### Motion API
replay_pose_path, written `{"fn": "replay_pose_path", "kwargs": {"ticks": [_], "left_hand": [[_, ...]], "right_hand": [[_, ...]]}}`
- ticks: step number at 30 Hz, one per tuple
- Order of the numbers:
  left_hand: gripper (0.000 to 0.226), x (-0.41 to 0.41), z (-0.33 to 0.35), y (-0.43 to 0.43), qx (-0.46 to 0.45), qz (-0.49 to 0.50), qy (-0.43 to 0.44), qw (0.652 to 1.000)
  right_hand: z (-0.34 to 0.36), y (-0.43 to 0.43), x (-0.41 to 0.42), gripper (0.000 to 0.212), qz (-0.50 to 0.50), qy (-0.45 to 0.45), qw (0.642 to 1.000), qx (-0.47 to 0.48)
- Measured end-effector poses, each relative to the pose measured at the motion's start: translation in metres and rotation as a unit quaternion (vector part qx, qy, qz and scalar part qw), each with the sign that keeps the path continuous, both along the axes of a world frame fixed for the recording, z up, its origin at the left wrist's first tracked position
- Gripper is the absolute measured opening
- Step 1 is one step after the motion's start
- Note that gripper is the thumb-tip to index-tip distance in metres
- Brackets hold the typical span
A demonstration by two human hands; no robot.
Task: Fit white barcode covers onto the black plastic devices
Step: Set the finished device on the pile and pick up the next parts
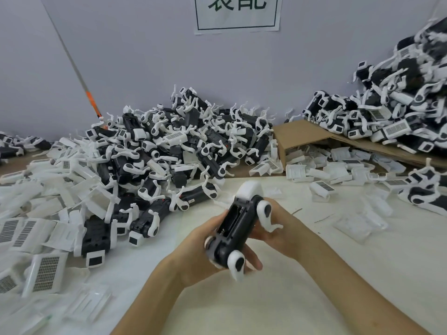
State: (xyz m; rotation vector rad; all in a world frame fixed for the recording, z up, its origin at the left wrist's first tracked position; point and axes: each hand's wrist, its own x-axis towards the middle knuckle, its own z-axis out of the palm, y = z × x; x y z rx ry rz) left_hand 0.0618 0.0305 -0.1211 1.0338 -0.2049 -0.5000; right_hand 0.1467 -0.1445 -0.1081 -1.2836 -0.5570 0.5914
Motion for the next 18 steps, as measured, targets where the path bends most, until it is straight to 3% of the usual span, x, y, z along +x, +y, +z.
{"fn": "replay_pose_path", "kwargs": {"ticks": [3, 7, 9, 13, 15, 18], "left_hand": [[0.049, 0.0, -0.001, 0.002, 0.021, -0.009, -0.025, 0.999], [0.052, 0.003, 0.0, 0.002, 0.027, 0.077, -0.042, 0.996], [0.053, 0.006, -0.001, 0.005, 0.003, 0.13, -0.052, 0.99], [0.064, 0.01, -0.001, 0.008, -0.013, 0.232, -0.087, 0.969], [0.071, 0.011, -0.002, 0.01, -0.028, 0.263, -0.079, 0.961], [0.064, 0.012, -0.004, 0.012, -0.036, 0.274, -0.069, 0.959]], "right_hand": [[0.004, 0.005, 0.0, 0.012, 0.008, 0.028, 1.0, -0.01], [0.002, 0.01, 0.004, 0.051, -0.074, 0.065, 0.994, 0.046], [0.003, 0.01, 0.004, 0.053, -0.11, 0.069, 0.989, 0.065], [0.004, 0.01, -0.002, 0.034, -0.15, -0.151, 0.977, -0.012], [0.001, 0.012, -0.009, 0.039, -0.127, -0.246, 0.959, -0.058], [-0.01, 0.018, -0.015, 0.055, -0.103, -0.34, 0.927, -0.121]]}}
